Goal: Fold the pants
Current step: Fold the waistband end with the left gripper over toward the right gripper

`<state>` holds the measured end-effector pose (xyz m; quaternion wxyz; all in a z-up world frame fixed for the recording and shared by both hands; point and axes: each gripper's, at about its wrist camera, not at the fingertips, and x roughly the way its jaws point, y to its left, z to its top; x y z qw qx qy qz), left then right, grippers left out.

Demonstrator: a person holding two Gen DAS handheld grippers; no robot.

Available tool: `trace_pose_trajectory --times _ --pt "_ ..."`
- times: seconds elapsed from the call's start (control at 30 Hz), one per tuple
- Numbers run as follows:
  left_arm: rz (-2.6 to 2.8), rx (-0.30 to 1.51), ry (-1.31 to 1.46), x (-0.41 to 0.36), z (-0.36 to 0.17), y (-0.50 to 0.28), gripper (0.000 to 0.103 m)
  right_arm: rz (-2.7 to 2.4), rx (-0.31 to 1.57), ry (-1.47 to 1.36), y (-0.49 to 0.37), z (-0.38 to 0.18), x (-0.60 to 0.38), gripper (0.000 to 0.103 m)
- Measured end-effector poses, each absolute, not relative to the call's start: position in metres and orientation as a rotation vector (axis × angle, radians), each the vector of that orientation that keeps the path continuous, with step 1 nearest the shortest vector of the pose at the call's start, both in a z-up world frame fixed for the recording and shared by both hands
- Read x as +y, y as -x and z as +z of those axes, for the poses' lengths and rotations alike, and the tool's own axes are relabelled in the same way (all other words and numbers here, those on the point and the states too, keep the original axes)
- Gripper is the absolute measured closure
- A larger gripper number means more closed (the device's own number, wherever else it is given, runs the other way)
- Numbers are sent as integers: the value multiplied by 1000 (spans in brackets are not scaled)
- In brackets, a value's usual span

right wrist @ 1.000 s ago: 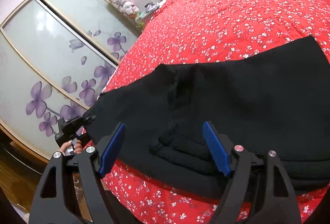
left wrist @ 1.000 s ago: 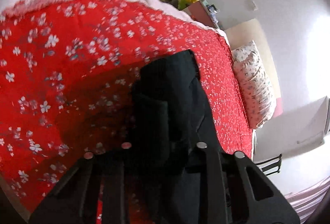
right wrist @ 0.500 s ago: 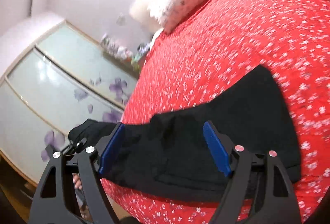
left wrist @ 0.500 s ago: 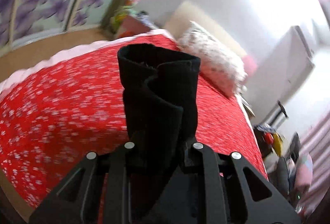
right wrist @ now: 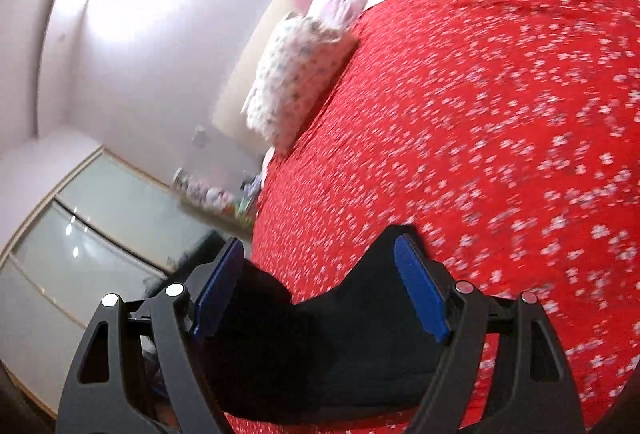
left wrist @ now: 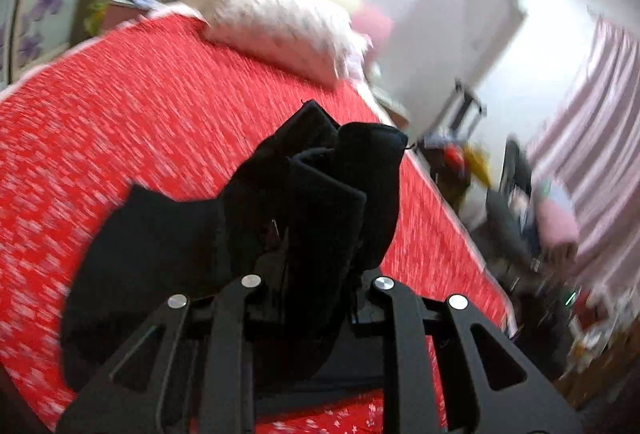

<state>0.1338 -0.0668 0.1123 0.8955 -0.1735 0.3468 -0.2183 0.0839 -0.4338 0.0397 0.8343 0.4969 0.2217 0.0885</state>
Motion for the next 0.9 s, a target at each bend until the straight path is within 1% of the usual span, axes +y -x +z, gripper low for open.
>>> trace_pose_trajectory --times 0.1,0.17,0.2,0.27,0.37,0.47,0.57,0.7,0.73,0.77,0.83,0.9 --pt "-457 871 240 -126 51 -138 84 173 481 -1069 -83 34 -441 23" --pt "-440 949 166 -149 17 -137 84 168 496 -1075 -82 29 -445 23" --pt "-427 934 129 -156 11 -133 84 168 501 -1075 -82 28 -447 23" --pt "-394 856 27 -168 17 -122 83 167 498 -1075 -79 29 -450 23" --pt "-406 825 67 -171 35 -120 84 159 482 -1067 -76 32 -454 23" --pt "-431 776 23 -187 40 -109 83 155 476 -1067 -77 34 -455 23" --pt "-433 834 -33 -203 19 -107 83 156 487 -1069 -79 32 -453 23" --pt "-406 804 -53 -208 21 -104 83 156 492 -1049 -81 33 -450 23" --pt "-401 820 -94 -212 17 -105 81 147 489 -1035 -81 35 -449 23" --pt "-394 831 -179 -221 11 -103 74 136 487 -1020 -81 37 -448 23" --pt "-370 786 -302 -232 7 -93 69 128 487 -1003 -81 37 -447 23" --pt "-374 737 -368 -238 8 -80 42 133 490 -998 -82 36 -446 23"
